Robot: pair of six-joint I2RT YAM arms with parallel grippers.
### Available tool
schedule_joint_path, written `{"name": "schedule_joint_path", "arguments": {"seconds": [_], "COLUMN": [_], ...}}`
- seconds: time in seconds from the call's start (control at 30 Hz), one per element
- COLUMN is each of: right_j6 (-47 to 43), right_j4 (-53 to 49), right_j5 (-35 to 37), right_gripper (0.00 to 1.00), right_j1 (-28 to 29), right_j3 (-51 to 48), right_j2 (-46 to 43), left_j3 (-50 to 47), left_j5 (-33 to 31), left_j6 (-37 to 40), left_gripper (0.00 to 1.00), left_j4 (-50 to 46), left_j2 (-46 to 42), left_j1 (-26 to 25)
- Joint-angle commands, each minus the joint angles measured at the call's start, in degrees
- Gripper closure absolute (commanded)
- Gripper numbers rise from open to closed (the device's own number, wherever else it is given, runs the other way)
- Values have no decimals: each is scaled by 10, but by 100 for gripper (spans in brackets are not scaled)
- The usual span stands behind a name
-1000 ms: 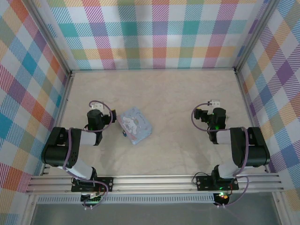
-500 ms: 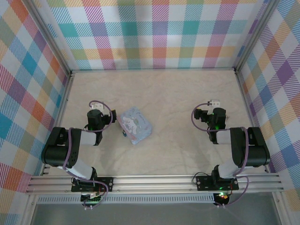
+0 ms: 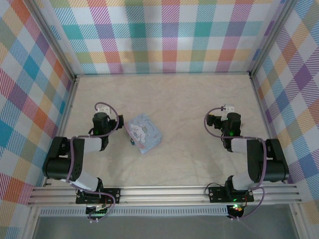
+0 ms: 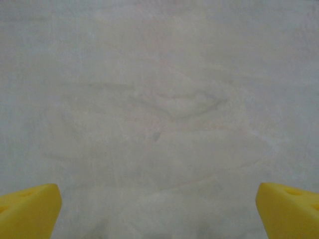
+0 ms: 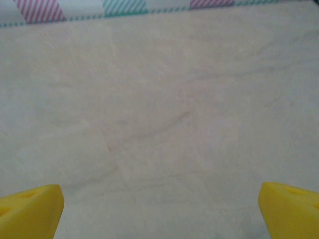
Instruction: Unlock a padlock with a key
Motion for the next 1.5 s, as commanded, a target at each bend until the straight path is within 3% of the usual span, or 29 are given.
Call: {"name": "schedule_joint_path", "arguments": {"seconds": [0.0, 0.1, 0.17, 0.23, 0.3, 0.37, 0.5, 0.67, 0.8, 1.03, 1.1, 1.2, 1.47], "right_j6": [-9, 1, 30, 95, 217, 306, 308, 342, 363, 423, 440, 459, 500], "right_j4": [-75, -137, -190, -275, -396, -477, -472, -507, -534, -537, -517, -490, -403], "right_j5": [-12, -20, -30, -31, -27, -29, -213, -282, -303, -277, -269, -256, -264], "right_gripper": [0, 0, 0, 1, 0, 0, 3, 2, 3, 6, 6, 7, 16], "right_j1": [-3, -3, -4, -4, -5, -8, -11, 21, 66, 180, 211, 247, 322], "right_j3": [31, 54, 80, 117, 161, 181, 183, 161, 123, 52, 37, 28, 49], "right_j2": [-62, -114, -149, -181, -209, -222, -223, -253, -279, -307, -305, -284, -163], "left_j3": [36, 58, 99, 150, 209, 227, 228, 246, 231, 217, 220, 233, 217], "left_j5": [-14, -29, 3, 36, 36, 108, 202, 296, 355, 340, 342, 346, 342], "left_j6": [-4, -27, -57, -125, -222, -261, -298, -300, -319, -295, -289, -278, -274], "left_gripper": [0, 0, 0, 0, 0, 0, 0, 8, 9, 9, 13, 21, 30], "left_j4": [-83, -117, -180, -256, -363, -383, -373, -423, -422, -430, -428, -437, -459], "left_j2": [-56, -104, -128, -138, -132, -114, -82, -36, -10, 8, 15, 28, 8], "left_j1": [8, 9, 18, 31, 47, 69, 76, 65, 43, -8, -16, -30, -85]}}
